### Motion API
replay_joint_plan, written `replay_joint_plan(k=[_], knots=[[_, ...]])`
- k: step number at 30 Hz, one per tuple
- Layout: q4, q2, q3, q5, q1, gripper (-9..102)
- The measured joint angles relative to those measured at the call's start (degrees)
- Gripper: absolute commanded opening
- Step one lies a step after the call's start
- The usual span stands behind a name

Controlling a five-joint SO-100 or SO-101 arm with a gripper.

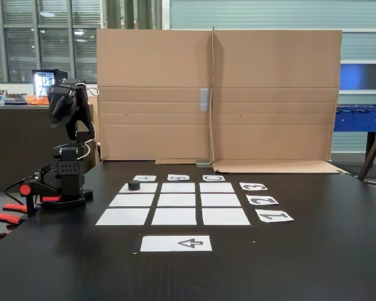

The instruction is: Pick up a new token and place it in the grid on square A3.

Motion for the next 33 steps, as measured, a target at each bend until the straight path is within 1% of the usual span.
replay_joint_plan(k=[7,16,33], knots=[[-3.0,6.6,5.9,1.1,3.1,10],[-4.5,7.1,12.0,1.1,4.5,8],[-4.9,7.1,14.2,0.8,5.6,5]])
